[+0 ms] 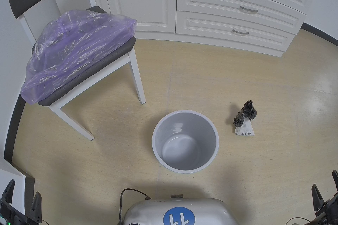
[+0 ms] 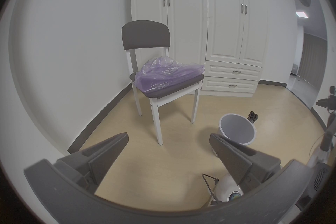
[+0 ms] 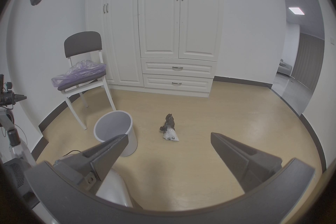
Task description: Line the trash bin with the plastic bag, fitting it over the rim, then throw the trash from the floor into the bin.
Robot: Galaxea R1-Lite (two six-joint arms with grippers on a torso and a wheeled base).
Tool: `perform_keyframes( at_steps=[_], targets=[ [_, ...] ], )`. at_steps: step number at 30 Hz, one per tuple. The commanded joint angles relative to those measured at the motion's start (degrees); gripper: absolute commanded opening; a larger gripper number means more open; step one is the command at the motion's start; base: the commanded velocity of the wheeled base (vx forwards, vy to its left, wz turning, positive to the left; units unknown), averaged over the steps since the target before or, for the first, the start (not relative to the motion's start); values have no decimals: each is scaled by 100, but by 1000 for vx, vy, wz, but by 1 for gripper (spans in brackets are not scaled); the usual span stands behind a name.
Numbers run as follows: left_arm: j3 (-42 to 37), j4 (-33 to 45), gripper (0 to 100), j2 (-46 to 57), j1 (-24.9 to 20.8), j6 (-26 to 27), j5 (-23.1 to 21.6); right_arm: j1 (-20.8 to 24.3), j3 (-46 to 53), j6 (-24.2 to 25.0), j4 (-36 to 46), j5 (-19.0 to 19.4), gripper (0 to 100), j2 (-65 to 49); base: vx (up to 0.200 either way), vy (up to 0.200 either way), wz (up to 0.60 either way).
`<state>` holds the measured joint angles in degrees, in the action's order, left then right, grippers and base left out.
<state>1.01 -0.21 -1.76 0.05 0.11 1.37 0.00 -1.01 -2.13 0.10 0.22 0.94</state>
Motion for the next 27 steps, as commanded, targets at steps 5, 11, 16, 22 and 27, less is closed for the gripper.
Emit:
perform_keyframes(
  at_steps=[5,11,16,22,27],
  targets=[
    [-101,-23,100,176,-14,156,-154,0,101,-33,-1,31,100,-94,0,0,0],
    [-101,-23,100,176,-14,156,-198,0,101,-68,-1,40,100,-94,0,0,0],
    [-101,-6,100,176,-22,-143,-145,26,92,275,17,31,100,-94,0,0,0],
    [-101,-14,100,167,-22,-266,30,26,92,328,8,-4,100,-94,0,0,0],
    [-101,-14,100,167,-22,-319,48,35,92,407,-1,-31,100,-94,0,0,0]
  ],
)
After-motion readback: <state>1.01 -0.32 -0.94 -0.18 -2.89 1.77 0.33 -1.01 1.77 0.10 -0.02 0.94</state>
